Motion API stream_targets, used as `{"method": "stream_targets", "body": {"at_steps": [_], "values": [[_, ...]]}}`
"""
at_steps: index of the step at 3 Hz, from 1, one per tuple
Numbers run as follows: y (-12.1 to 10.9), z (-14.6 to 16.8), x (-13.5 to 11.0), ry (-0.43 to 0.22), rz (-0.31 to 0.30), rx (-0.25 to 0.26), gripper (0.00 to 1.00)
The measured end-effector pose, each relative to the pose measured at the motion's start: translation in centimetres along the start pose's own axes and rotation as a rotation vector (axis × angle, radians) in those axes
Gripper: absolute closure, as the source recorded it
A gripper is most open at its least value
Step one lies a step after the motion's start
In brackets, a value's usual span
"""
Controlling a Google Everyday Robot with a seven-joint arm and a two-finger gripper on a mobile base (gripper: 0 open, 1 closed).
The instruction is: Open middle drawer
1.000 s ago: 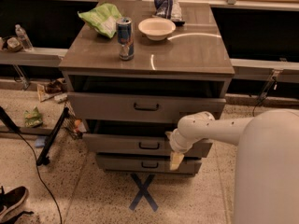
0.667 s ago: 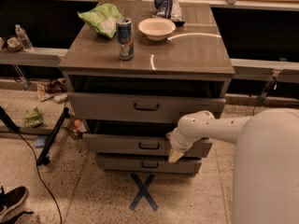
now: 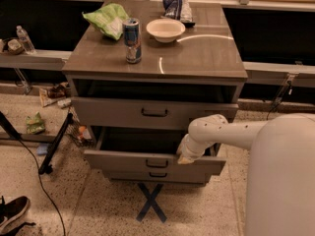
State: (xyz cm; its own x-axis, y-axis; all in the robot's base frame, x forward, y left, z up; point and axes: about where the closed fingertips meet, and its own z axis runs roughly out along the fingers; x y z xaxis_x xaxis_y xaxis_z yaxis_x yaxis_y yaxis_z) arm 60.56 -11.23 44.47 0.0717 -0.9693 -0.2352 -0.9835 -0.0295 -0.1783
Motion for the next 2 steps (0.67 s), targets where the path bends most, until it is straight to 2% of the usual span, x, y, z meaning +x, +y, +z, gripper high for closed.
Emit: {"method": "stream_targets", "body": {"at_steps": [1,2], "values": [[0.96,-1.62,-0.35,-0.017,0.035,-0.046,1.00],[0.96,-1.62,-0.35,-0.017,0.035,-0.046,0.81]]}}
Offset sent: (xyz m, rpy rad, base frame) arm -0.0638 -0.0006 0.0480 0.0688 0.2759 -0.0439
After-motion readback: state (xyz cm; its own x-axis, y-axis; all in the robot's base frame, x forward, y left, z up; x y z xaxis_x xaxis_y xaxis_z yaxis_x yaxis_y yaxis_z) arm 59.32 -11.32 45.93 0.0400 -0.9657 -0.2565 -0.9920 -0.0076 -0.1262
